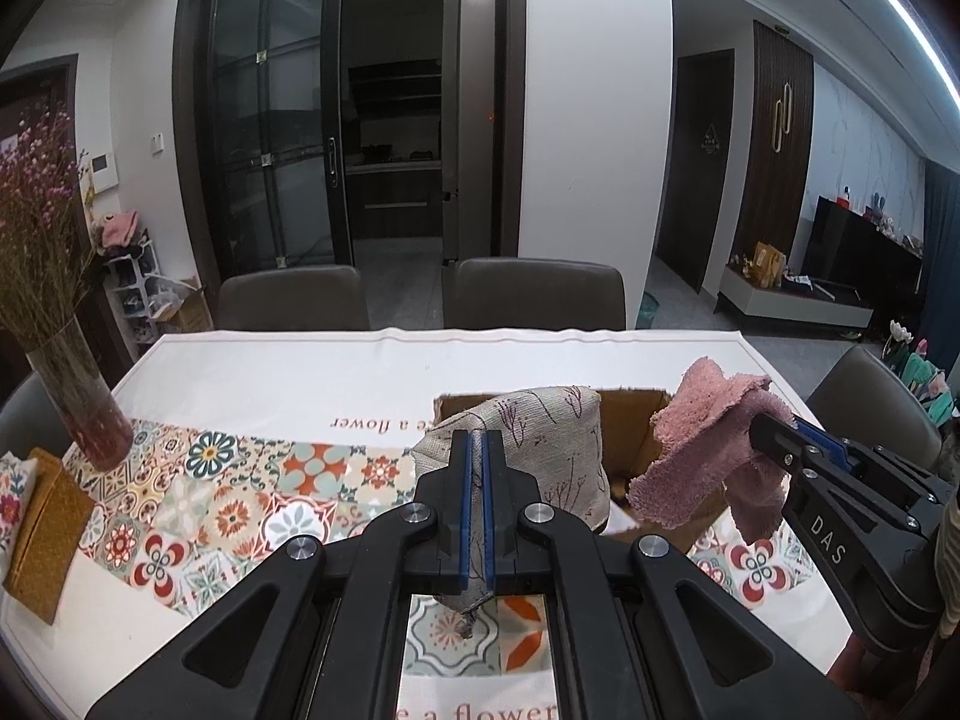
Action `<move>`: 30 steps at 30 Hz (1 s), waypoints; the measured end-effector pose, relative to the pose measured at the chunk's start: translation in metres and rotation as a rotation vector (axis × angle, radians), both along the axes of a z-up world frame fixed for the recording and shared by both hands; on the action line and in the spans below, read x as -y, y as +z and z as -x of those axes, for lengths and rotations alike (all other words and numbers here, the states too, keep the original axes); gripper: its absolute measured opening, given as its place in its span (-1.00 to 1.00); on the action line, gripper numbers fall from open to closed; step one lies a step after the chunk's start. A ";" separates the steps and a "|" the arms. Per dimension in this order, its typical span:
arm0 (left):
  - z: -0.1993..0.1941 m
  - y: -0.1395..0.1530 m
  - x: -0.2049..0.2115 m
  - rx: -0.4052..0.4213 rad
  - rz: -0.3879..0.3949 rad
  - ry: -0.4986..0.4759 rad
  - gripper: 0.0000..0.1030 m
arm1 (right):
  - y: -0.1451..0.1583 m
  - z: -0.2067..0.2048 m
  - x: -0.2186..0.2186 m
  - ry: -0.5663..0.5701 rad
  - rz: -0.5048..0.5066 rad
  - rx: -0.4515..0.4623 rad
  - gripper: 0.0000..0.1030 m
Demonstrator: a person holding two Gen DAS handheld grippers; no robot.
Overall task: Organize soft objects
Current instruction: 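Lift the pouch and mauve towel and carry both over the box, then open both tools to drop the pouch and towel into the box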
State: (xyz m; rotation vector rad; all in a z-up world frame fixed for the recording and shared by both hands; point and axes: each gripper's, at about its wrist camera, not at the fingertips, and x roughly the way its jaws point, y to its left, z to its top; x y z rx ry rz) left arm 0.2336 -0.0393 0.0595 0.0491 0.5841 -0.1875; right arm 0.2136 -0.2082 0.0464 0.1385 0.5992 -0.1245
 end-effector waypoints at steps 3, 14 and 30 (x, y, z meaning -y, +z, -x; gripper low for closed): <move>-0.010 0.005 0.003 0.009 0.005 -0.008 -0.91 | 0.004 -0.008 0.001 -0.003 0.006 0.001 -0.76; -0.052 0.007 0.010 0.007 0.027 -0.041 -0.91 | 0.009 -0.045 0.006 -0.022 0.030 -0.015 -0.76; -0.108 -0.029 0.020 -0.101 0.043 -0.052 -0.91 | -0.023 -0.093 0.011 -0.021 0.016 -0.094 -0.76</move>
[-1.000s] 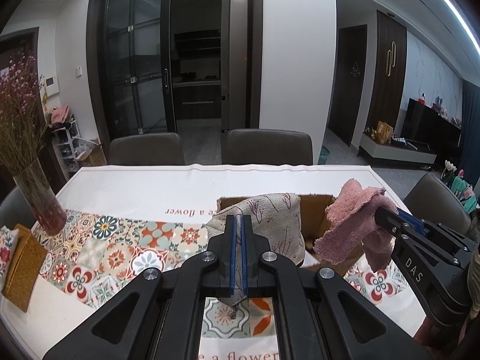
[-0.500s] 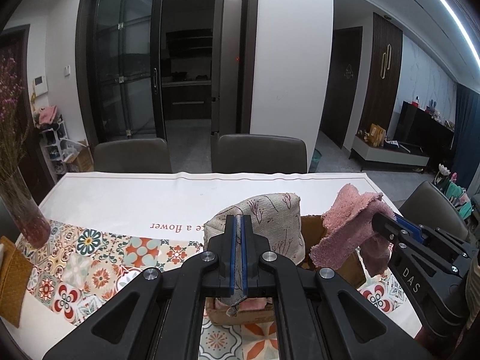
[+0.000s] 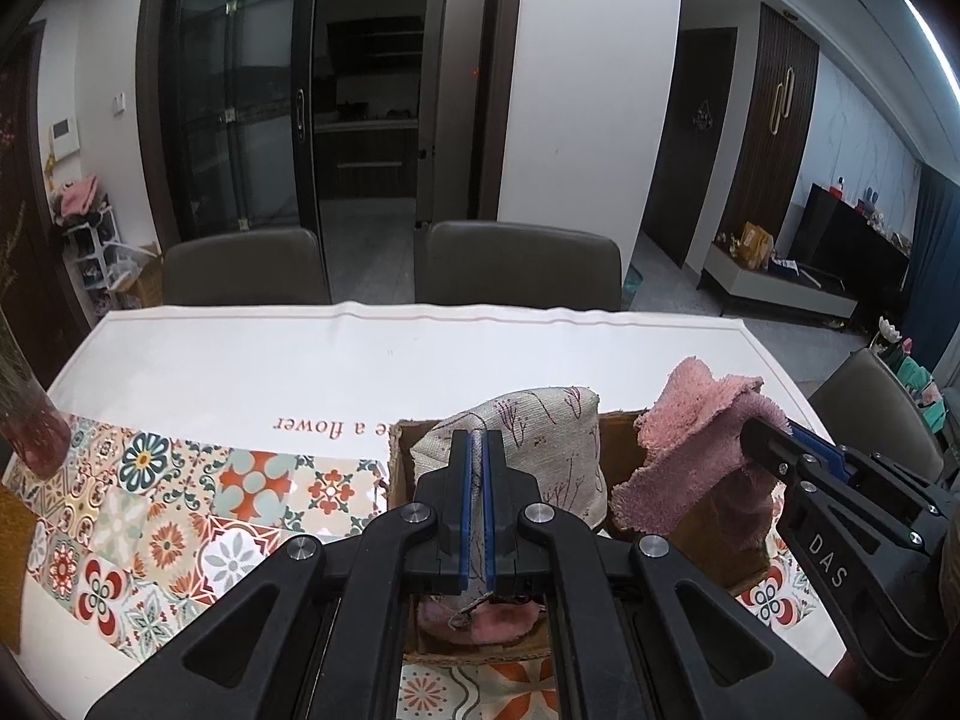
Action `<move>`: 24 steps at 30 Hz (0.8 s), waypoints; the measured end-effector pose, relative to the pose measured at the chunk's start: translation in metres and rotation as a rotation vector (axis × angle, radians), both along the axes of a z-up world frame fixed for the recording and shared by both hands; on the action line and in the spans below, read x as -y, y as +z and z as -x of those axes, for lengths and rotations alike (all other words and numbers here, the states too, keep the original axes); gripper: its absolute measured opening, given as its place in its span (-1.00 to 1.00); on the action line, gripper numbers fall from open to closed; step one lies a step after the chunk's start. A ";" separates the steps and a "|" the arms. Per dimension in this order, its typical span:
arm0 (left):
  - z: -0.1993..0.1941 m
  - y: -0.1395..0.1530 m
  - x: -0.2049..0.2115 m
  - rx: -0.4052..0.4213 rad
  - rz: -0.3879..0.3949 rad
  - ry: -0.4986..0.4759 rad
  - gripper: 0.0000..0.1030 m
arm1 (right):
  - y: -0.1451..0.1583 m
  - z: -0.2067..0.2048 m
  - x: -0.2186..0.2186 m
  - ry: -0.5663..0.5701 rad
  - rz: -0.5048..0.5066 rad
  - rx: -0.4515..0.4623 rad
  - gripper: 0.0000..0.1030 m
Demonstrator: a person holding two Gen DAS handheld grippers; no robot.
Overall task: Organize soft objects
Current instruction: 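Open both tools to drop the pouch and towel into the box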
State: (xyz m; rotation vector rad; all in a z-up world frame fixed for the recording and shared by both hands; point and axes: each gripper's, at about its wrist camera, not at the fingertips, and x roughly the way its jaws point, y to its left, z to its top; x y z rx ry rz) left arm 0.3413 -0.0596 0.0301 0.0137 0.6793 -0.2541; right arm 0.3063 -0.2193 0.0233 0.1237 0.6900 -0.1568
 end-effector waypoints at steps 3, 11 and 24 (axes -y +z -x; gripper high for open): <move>-0.005 -0.007 0.003 -0.023 -0.002 -0.004 -0.91 | -0.007 -0.007 0.000 0.010 -0.006 -0.019 -0.75; -0.011 -0.020 0.004 -0.062 -0.014 -0.004 -0.85 | -0.016 -0.014 -0.003 0.010 0.002 -0.040 -0.63; 0.000 -0.014 -0.004 -0.051 -0.017 0.074 0.55 | -0.010 -0.002 0.001 -0.014 -0.017 -0.022 0.49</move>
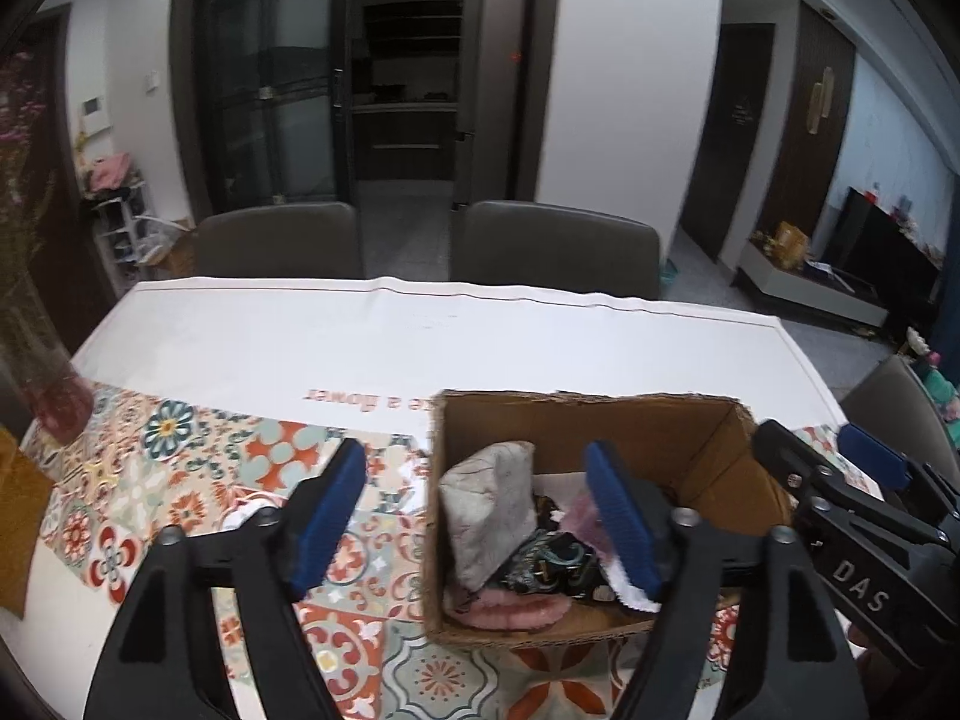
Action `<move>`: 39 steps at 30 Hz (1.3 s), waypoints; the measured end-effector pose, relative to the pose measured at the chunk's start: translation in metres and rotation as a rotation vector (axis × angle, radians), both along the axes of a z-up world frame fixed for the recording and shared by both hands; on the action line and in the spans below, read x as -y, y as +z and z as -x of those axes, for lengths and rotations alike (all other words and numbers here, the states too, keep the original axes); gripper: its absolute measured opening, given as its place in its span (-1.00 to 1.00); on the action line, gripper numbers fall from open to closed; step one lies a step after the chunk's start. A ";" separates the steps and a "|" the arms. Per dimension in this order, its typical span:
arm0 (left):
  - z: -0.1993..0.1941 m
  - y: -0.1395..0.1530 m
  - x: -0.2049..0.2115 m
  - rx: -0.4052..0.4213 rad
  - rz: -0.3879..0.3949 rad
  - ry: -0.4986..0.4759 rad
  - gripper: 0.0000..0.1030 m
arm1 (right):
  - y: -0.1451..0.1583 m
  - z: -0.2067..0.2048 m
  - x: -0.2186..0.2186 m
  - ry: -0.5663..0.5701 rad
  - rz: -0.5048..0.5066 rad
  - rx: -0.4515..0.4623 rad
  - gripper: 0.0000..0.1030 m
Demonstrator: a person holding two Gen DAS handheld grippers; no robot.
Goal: Organize soft objects
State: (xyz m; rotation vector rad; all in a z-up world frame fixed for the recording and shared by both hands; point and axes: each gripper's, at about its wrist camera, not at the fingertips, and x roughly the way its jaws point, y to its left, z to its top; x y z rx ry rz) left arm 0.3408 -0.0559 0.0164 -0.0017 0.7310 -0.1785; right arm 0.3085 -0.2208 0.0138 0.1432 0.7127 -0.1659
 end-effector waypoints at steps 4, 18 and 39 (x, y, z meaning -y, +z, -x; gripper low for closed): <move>0.007 0.005 -0.007 0.016 -0.017 0.060 0.68 | 0.003 0.006 -0.002 -0.009 0.006 -0.003 0.49; 0.052 0.032 -0.022 0.061 -0.035 0.120 0.92 | 0.032 0.048 -0.009 -0.030 0.031 0.040 0.69; 0.130 0.053 -0.042 0.117 -0.052 0.175 1.00 | 0.052 0.120 -0.023 -0.027 0.022 0.099 0.69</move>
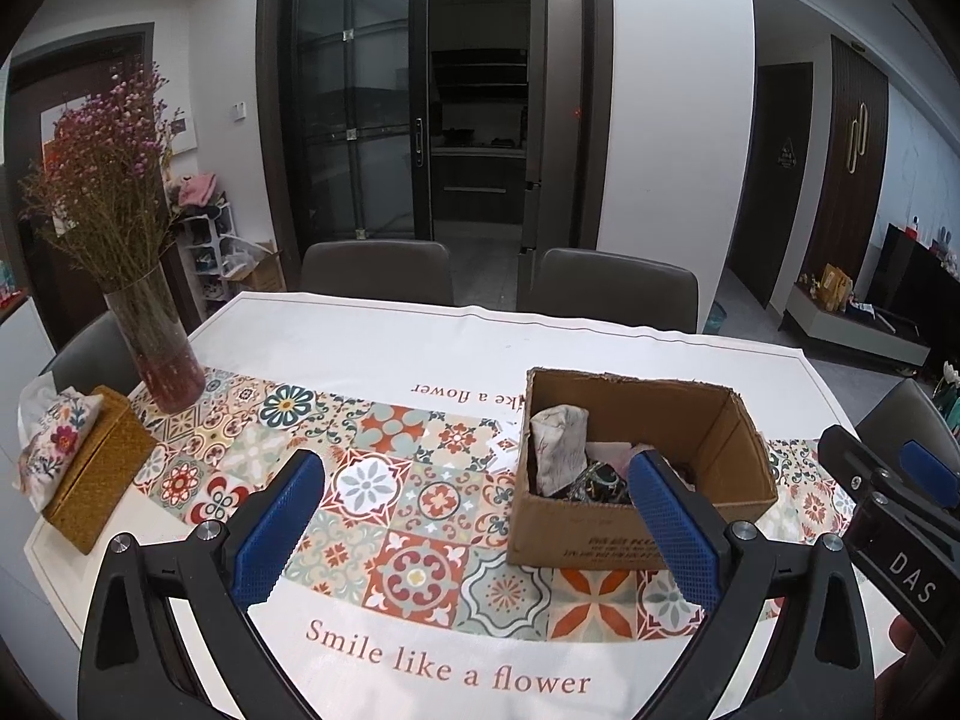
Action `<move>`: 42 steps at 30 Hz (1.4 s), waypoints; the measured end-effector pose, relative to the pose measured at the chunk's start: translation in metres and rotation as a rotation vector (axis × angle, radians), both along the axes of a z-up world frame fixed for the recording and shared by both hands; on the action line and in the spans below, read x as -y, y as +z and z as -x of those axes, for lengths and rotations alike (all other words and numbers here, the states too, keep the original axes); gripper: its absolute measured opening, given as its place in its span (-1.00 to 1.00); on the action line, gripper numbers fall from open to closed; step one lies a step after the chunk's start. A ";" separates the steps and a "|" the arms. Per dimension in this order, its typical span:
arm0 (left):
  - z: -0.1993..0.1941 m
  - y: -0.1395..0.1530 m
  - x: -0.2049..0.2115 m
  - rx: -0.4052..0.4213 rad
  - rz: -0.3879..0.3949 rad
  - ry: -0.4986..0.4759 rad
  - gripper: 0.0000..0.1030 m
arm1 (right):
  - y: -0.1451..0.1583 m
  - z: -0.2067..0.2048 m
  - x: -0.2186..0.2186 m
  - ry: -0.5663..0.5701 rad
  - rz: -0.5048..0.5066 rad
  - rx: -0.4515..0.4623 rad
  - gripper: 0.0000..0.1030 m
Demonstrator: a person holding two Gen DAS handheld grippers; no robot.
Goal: Organize soft objects
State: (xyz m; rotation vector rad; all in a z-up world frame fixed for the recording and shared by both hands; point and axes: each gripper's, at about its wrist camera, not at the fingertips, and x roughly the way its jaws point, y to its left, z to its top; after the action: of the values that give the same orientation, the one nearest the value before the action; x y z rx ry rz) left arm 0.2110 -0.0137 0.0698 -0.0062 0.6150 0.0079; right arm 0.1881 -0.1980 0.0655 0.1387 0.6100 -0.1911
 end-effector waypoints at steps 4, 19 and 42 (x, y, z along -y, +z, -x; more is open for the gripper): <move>0.011 0.000 -0.003 0.004 -0.004 0.006 1.00 | -0.001 0.010 -0.002 -0.001 -0.005 0.002 0.70; 0.052 -0.013 -0.013 -0.009 0.011 0.019 1.00 | -0.010 0.051 -0.013 0.016 0.008 0.003 0.70; 0.120 -0.016 -0.022 0.015 -0.005 -0.002 1.00 | -0.016 0.123 -0.023 0.013 0.004 0.029 0.69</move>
State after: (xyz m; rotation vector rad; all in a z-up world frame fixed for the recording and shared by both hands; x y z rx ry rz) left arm 0.0907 0.0082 0.0534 -0.0004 0.5996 0.0073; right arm 0.0653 -0.1749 0.0498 0.1336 0.5817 -0.1779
